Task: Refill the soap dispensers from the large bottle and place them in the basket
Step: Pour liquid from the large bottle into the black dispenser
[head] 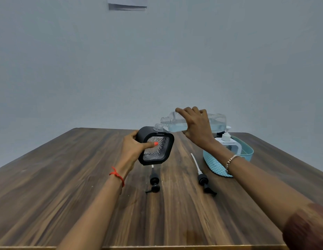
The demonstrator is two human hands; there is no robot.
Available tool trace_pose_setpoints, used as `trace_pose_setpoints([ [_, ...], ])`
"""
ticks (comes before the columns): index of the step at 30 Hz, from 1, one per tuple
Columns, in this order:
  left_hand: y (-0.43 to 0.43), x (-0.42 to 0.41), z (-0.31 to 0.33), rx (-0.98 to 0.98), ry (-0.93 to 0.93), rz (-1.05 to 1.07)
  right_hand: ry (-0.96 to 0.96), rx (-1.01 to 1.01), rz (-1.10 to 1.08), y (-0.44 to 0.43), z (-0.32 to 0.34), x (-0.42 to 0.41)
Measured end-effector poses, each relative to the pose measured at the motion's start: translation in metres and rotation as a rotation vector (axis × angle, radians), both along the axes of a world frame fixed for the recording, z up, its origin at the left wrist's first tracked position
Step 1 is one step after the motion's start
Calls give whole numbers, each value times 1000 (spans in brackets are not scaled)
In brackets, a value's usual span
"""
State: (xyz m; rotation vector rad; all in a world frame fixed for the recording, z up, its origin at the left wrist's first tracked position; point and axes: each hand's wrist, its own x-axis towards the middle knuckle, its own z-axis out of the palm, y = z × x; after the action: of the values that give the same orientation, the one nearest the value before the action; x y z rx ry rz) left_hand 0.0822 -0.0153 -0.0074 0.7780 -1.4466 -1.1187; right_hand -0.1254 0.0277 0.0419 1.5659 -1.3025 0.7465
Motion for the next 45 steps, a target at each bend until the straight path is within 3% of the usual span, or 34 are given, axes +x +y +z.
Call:
trace_pose_setpoints([
  [45, -2, -6, -14, 41, 31, -24, 43, -3, 7, 4, -5, -2],
])
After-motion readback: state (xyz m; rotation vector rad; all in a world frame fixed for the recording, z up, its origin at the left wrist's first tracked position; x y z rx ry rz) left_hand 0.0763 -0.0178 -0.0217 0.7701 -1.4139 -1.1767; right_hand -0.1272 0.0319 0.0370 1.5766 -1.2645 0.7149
